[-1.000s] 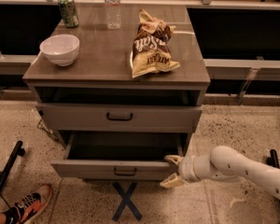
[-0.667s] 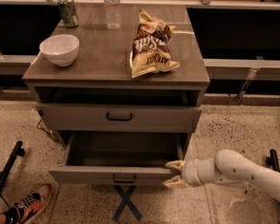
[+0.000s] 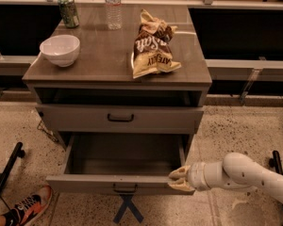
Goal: Open middle drawer
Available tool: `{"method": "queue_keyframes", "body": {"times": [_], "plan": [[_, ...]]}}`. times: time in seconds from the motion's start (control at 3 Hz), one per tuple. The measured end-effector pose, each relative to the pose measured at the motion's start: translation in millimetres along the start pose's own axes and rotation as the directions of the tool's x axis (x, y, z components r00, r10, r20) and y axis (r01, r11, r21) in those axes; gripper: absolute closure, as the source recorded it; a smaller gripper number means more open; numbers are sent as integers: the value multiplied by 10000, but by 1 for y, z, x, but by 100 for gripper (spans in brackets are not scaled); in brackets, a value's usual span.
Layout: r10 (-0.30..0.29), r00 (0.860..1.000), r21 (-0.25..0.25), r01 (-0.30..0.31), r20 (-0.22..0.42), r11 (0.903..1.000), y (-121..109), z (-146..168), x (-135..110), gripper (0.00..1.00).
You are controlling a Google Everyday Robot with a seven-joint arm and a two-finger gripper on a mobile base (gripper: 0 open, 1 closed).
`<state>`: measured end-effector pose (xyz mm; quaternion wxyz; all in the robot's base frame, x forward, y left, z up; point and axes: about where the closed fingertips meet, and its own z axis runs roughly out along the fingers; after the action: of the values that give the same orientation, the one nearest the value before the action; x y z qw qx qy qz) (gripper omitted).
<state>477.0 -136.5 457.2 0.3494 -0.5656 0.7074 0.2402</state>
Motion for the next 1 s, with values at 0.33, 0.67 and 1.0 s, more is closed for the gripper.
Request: {"method": "queue_keyframes", "body": {"times": [0.33, 0.67, 1.0], "plan": [[-83, 10000, -32, 83, 42, 10000, 2, -4, -6, 100], [-371, 9993, 26, 371, 1, 9993, 5, -19, -25, 100], [-452, 9990, 38, 452, -47, 9990, 1, -17, -31, 100]]}}
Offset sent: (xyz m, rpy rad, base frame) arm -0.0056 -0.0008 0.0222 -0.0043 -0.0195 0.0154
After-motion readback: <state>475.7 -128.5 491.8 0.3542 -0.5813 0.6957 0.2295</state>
